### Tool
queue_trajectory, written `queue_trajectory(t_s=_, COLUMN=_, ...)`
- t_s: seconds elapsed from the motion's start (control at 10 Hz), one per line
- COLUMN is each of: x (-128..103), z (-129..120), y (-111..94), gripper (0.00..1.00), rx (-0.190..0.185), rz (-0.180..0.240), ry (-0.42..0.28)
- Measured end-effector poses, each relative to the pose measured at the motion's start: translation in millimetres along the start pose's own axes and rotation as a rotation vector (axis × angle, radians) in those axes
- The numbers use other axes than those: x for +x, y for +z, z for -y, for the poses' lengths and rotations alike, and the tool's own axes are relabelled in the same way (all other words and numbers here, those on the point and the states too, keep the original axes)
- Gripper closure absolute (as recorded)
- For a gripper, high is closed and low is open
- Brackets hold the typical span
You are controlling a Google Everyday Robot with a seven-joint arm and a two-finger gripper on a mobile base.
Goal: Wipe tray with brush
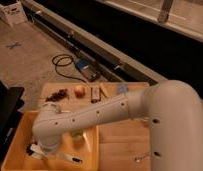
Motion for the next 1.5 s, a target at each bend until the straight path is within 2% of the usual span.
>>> queue_trajectory(t_s=0.2, x=2.4, z=-11.7, y=-5.2, gripper=1.0, rx=-0.018, rz=-0.015, ry=-0.025)
queue_trajectory(t_s=0.4, x=21.5, z=-16.2, y=-2.2, gripper=1.0, rx=-0.02, rz=-0.03, ry=-0.061)
queue_trajectory(t_s=0.7, x=67.5, z=-10.2, y=14.8, gripper=1.0, rx=0.008, rz=-0.046, ry=-0.128)
queue_trajectory(t_s=0.9, x=77.3, z=1.0, y=26.4, gripper=1.0, rx=0.034, rz=-0.05, ry=-0.123)
queue_trajectory(t_s=1.0, x=74.7, z=5.1, y=29.5, gripper=1.0, rx=0.043, rz=-0.048, ry=-0.11)
queue_trajectory(t_s=1.2, x=55.1, z=12.0, y=29.4, gripper=1.0, rx=0.053, rz=-0.033, ry=-0.066)
queue_trajectory(t_s=1.5, x=3.7, z=5.8, y=13.9, gripper=1.0, rx=0.034, rz=0.016, ry=0.017)
